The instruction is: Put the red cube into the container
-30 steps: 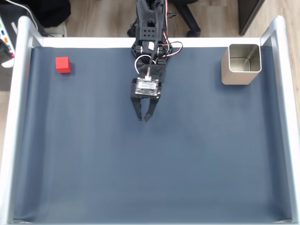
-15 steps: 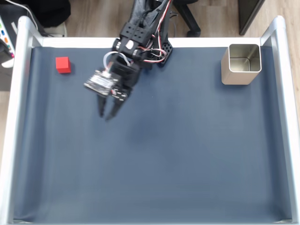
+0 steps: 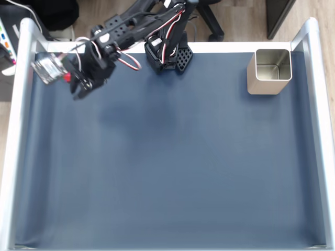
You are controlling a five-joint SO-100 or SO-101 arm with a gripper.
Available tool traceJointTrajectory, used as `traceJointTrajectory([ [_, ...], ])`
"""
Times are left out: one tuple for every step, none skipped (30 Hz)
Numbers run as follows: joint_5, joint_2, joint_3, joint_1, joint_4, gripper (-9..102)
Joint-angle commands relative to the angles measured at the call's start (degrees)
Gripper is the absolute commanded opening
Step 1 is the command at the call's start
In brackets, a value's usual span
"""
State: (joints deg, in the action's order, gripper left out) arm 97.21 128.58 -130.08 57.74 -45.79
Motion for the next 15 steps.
traceJointTrajectory([
  [1.58,-0.97,3.25,5.80,-0.44,0],
  [2.02,-1.32,3.52,7.47,-1.05,0],
  [2.46,-1.76,3.87,9.14,-1.85,0],
  [2.81,-2.02,4.04,10.63,-2.29,0],
  [2.99,-2.29,4.22,12.04,-2.64,0],
  [3.16,-2.64,4.66,13.36,-2.99,0],
  [3.52,-2.99,4.83,14.59,-3.16,1],
  [3.96,-3.43,5.01,15.82,-3.16,1],
  [4.39,-4.13,5.19,16.88,-2.90,1],
  [4.66,-4.75,5.19,17.93,-2.46,1],
  [5.01,-5.36,5.27,18.90,-2.11,1],
  [5.36,-5.89,5.27,19.86,-1.93,2],
  [5.62,-6.42,5.27,20.57,-1.58,2],
  [5.80,-7.03,5.27,21.18,-0.97,3],
  [5.80,-7.47,4.92,21.71,0.09,5],
])
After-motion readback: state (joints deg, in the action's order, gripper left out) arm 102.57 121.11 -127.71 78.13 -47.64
